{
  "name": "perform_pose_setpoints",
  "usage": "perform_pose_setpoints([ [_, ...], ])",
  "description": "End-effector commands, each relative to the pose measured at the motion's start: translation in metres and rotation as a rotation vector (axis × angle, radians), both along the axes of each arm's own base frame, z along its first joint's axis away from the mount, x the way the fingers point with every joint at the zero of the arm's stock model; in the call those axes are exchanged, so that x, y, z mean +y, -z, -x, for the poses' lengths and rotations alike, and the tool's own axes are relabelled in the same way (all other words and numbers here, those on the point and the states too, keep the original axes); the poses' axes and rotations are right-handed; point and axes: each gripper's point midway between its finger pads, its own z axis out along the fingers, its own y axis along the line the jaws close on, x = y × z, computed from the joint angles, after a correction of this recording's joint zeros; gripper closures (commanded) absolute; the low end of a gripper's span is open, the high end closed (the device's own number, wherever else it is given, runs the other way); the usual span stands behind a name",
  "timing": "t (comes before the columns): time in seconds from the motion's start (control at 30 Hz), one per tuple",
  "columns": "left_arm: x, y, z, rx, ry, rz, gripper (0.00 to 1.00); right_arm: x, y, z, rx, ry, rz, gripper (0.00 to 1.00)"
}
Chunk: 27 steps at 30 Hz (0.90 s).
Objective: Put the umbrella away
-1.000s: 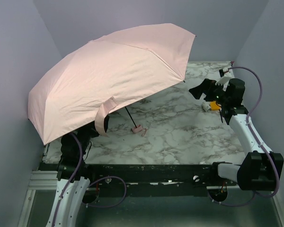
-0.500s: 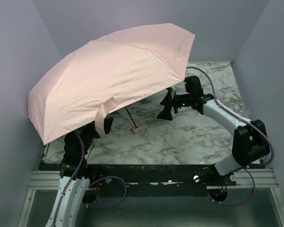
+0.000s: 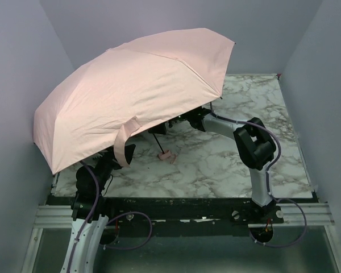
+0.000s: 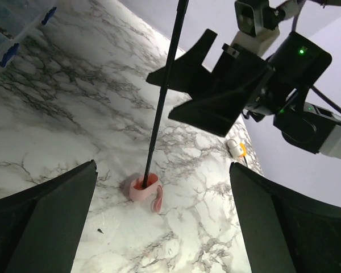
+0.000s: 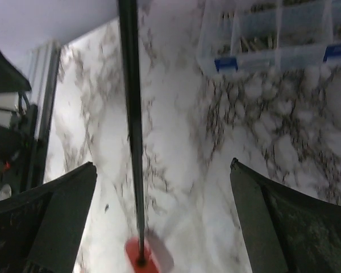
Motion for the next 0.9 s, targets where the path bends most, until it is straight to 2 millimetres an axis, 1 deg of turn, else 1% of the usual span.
perform_pose_setpoints([
  [0.0,0.007,0.004,0.000,0.004,-0.042,0.015,0.01,0.033,-0.040,-0.001,0.055,-0.040,-0.151,0.00],
  [0.1,0.009,0.003,0.000,-0.005,-0.056,0.019,0.02,0.048,-0.044,0.005,0.111,-0.059,-0.176,0.01],
  [0.17,0.010,0.002,0.000,-0.009,-0.062,0.019,0.01,0.056,-0.049,0.006,0.162,-0.069,-0.207,0.05],
  [0.3,0.011,-0.001,0.001,-0.017,-0.063,0.012,0.01,0.068,-0.054,0.003,0.224,-0.074,-0.242,0.19],
  [0.37,0.010,-0.002,0.001,-0.021,-0.059,0.009,0.02,0.072,-0.054,-0.001,0.245,-0.074,-0.247,0.34],
  [0.4,0.010,-0.002,0.001,-0.019,-0.059,0.009,0.02,0.073,-0.054,-0.001,0.250,-0.082,-0.247,0.40],
  [0.43,0.010,-0.002,0.001,-0.018,-0.056,0.009,0.01,0.074,-0.055,-0.002,0.252,-0.083,-0.251,0.49],
  [0.53,0.009,-0.003,0.001,-0.024,-0.051,0.011,0.02,0.075,-0.059,-0.001,0.256,-0.098,-0.258,0.68],
  [0.6,0.008,-0.004,0.001,-0.026,-0.049,0.012,0.01,0.075,-0.065,0.002,0.258,-0.115,-0.266,0.85],
  [0.63,0.008,-0.005,0.001,-0.030,-0.047,0.011,0.02,0.075,-0.070,0.004,0.262,-0.131,-0.270,0.95],
  [0.67,0.008,-0.006,0.001,-0.034,-0.047,0.008,0.02,0.074,-0.078,0.005,0.262,-0.144,-0.277,0.99],
  [0.73,0.007,-0.013,0.000,-0.059,-0.040,-0.006,0.02,0.070,-0.098,0.007,0.266,-0.159,-0.310,0.99],
  [0.87,0.007,-0.037,-0.004,-0.091,-0.039,-0.025,0.01,0.054,-0.149,0.010,0.282,-0.195,-0.389,0.99],
])
